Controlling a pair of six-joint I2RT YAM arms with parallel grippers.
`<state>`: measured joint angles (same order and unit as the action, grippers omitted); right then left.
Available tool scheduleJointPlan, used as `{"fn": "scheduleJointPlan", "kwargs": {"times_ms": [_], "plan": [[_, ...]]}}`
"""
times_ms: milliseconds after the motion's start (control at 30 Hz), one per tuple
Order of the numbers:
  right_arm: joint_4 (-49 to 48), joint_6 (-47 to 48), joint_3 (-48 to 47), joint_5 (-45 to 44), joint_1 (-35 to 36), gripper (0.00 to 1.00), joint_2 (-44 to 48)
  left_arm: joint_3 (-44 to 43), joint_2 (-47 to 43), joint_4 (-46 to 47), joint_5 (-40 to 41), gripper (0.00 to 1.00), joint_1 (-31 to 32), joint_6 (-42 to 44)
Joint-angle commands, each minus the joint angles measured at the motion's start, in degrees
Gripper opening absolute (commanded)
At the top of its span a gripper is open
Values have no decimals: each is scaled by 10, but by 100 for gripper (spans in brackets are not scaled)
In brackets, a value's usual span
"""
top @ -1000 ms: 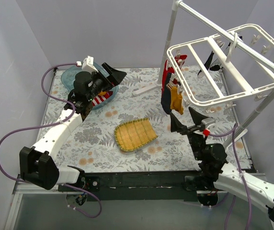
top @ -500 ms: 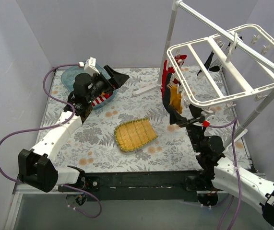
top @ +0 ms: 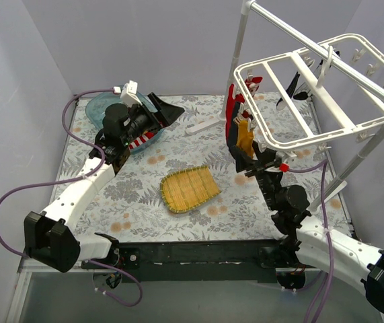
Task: Remove the socks clipped to the hanger
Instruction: Remove the sock from the hanger.
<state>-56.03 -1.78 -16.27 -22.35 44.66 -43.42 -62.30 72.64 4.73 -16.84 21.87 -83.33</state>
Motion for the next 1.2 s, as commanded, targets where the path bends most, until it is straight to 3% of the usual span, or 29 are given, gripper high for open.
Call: {"fn": "scheduleJointPlan", "kwargs": {"times_ms": [0,67,100,133,500,700,900,1167], "plan": [[-13,-32,-41,13,-6,52,3,-19,-29,7,-38,97,3,16],[1,-58,-44,20,-9,21,6,-26,-28,13,-54,97,7,20],[13,-66,-44,24,-11,15,9,-27,-28,16,-64,96,9,22],[19,-74,-42,28,-12,2,15,-31,-28,18,-67,97,12,23],[108,-155,-27,106,-17,1,111,-41,-15,58,-161,96,34,19],[162,-161,-28,150,-17,1,134,-53,-17,70,-187,90,62,22],[239,-173,-52,114,-17,1,130,-56,-26,70,-176,83,89,24],[247,-154,-68,75,-17,1,100,-75,-20,62,-156,75,121,30]]}}
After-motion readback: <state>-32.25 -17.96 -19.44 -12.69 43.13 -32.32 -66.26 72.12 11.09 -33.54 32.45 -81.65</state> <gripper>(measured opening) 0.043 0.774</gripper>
